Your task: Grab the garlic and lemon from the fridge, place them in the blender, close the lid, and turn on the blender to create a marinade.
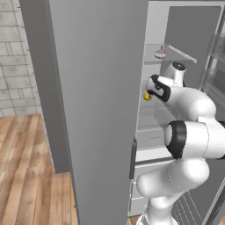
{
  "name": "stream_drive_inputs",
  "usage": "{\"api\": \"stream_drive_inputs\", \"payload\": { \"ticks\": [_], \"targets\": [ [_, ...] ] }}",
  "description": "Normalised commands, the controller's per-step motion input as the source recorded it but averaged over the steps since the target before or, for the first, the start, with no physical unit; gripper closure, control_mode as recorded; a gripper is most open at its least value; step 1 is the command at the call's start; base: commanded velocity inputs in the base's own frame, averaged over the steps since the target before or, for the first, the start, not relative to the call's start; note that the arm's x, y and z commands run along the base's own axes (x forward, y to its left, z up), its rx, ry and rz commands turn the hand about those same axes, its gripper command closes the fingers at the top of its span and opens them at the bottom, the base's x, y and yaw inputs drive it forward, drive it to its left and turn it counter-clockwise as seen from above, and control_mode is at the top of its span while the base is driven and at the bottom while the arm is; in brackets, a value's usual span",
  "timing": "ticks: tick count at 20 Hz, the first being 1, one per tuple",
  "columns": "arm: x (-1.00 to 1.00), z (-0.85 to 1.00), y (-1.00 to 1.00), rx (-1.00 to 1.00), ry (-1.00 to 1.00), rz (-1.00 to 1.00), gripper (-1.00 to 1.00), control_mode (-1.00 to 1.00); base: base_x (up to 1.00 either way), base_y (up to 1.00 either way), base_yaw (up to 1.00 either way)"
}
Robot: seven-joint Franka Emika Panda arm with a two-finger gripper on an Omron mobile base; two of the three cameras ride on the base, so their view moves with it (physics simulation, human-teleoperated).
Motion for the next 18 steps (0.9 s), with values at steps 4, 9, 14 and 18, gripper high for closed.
{"api": "stream_drive_inputs", "payload": {
  "ticks": [4, 9, 14, 18],
  "targets": [
    [0.52, -0.09, -0.07, 0.05, 0.00, 0.00, -1.00, -1.00, 0.00, 0.00, 0.00],
    [0.50, -0.15, -0.01, 0.08, 0.00, 0.00, -1.00, -1.00, 0.00, 0.00, 0.00],
    [0.47, -0.26, 0.00, 0.11, 0.00, 0.00, -1.00, -1.00, 0.00, 0.00, 0.00],
    [0.52, -0.23, 0.00, 0.09, 0.00, 0.00, -1.00, -1.00, 0.00, 0.00, 0.00]
  ]
}}
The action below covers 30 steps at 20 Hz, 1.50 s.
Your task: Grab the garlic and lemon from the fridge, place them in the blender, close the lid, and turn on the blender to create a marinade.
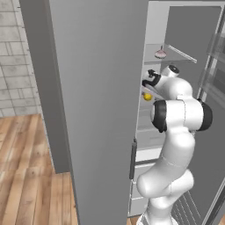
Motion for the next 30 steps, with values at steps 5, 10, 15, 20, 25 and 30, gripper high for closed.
{"api": "stream_drive_inputs", "payload": {
  "ticks": [5, 10, 15, 20, 25, 30],
  "targets": [
    [0.58, -0.29, 0.00, 0.00, 0.00, 0.00, -1.00, -1.00, 0.00, 0.00, 0.00],
    [0.14, -0.37, 0.04, 0.00, 0.00, 0.00, -1.00, -1.00, 0.00, 0.00, 0.00],
    [-0.30, -0.50, 0.37, 0.00, 0.00, 0.00, 1.00, -1.00, 0.00, 0.00, 0.00],
    [-0.52, -0.19, 0.26, 0.00, -0.05, 0.00, 1.00, -1.00, 0.00, 0.00, 0.00],
    [-0.99, 0.37, -0.08, 0.00, -0.37, -0.07, 1.00, -1.00, 0.00, 0.00, 0.00],
    [-1.00, 0.69, -0.02, 0.00, -0.37, -0.15, 1.00, -1.00, 0.00, 0.00, 0.00]
  ]
}}
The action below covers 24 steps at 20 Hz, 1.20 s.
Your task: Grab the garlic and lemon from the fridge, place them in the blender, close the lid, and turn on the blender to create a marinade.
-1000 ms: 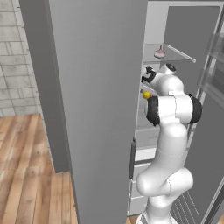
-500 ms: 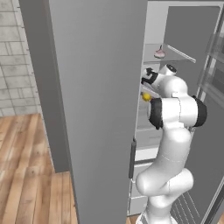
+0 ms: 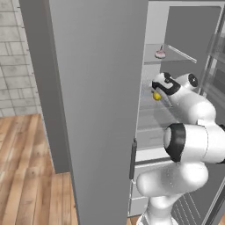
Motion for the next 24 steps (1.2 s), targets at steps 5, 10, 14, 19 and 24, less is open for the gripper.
{"api": "stream_drive_inputs", "payload": {
  "ticks": [5, 10, 14, 19, 24],
  "targets": [
    [-1.00, 0.77, 0.00, 0.00, -0.11, -0.15, 1.00, -1.00, 0.00, 0.00, 0.00],
    [-1.00, 0.74, 0.00, 0.00, 0.01, -0.13, 1.00, -1.00, 0.00, 0.00, 0.00],
    [-0.99, 0.71, 0.00, 0.00, 0.11, -0.10, 1.00, -1.00, 0.00, 0.00, 0.00],
    [-1.00, 0.29, 0.15, -0.01, 0.15, -0.04, 1.00, -1.00, 0.00, 0.00, 0.00],
    [-1.00, 0.04, 0.57, -0.05, 0.15, 0.00, 1.00, -1.00, 0.00, 0.00, 0.00]
  ]
}}
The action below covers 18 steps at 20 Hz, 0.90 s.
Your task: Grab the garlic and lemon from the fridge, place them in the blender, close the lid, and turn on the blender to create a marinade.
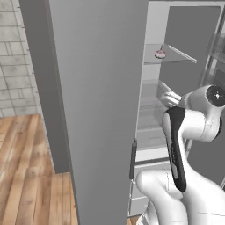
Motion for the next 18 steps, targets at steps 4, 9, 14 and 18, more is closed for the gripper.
{"api": "stream_drive_inputs", "payload": {
  "ticks": [4, 9, 14, 18],
  "targets": [
    [-0.90, -0.14, 0.65, -0.07, 0.22, 0.00, 1.00, -1.00, 0.00, 0.00, 0.00],
    [-0.72, -0.31, 0.40, -0.01, 0.14, 0.01, 1.00, -1.00, 0.00, 0.00, 0.00],
    [-0.82, 0.00, 0.37, 0.00, 0.15, 0.00, 1.00, -1.00, 0.00, 0.00, 0.00],
    [-0.19, 0.01, 0.13, 0.00, 0.06, 0.00, 1.00, 1.00, -0.62, 0.35, -0.09]
  ]
}}
